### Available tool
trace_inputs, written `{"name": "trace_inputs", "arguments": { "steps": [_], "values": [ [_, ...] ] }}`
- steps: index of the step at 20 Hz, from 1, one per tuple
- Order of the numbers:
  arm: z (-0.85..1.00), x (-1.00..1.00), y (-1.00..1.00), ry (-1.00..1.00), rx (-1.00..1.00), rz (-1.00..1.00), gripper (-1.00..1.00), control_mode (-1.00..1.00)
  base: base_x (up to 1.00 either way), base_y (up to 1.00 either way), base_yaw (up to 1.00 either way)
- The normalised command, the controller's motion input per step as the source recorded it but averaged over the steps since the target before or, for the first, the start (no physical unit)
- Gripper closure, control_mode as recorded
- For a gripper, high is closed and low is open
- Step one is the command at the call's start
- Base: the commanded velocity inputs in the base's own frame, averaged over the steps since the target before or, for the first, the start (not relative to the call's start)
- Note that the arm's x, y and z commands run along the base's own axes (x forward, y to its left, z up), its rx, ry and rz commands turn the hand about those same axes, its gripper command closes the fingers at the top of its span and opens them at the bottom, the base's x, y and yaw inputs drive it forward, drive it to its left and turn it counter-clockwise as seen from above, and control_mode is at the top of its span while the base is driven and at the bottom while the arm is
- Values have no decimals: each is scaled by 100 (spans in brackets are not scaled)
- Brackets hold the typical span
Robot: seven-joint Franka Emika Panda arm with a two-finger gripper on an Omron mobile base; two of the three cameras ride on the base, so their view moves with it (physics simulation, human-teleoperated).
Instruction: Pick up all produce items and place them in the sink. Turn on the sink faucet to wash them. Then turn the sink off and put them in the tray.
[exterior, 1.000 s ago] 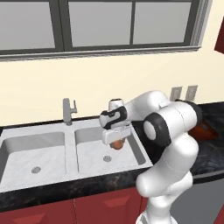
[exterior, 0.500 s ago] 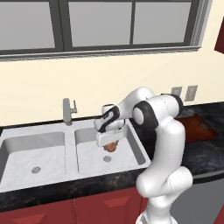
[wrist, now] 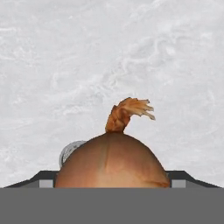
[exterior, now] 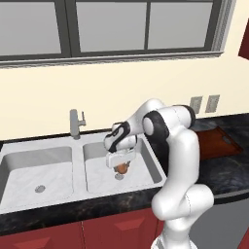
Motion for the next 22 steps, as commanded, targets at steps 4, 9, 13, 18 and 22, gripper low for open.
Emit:
{"name": "trace_inputs", "arguments": {
  "steps": [4,9,13,18,22],
  "values": [
    [-46,0,0,-1,1,0,-100,-100,0,0,0],
    [-7,-3,0,-11,4,0,-100,-100,0,0,0],
    [44,-26,0,-21,0,0,-100,-100,0,0,0],
    [35,-32,0,-16,0,0,-100,-100,0,0,0],
    [63,-30,0,-16,0,1,-100,-100,0,0,0]
  ]
}}
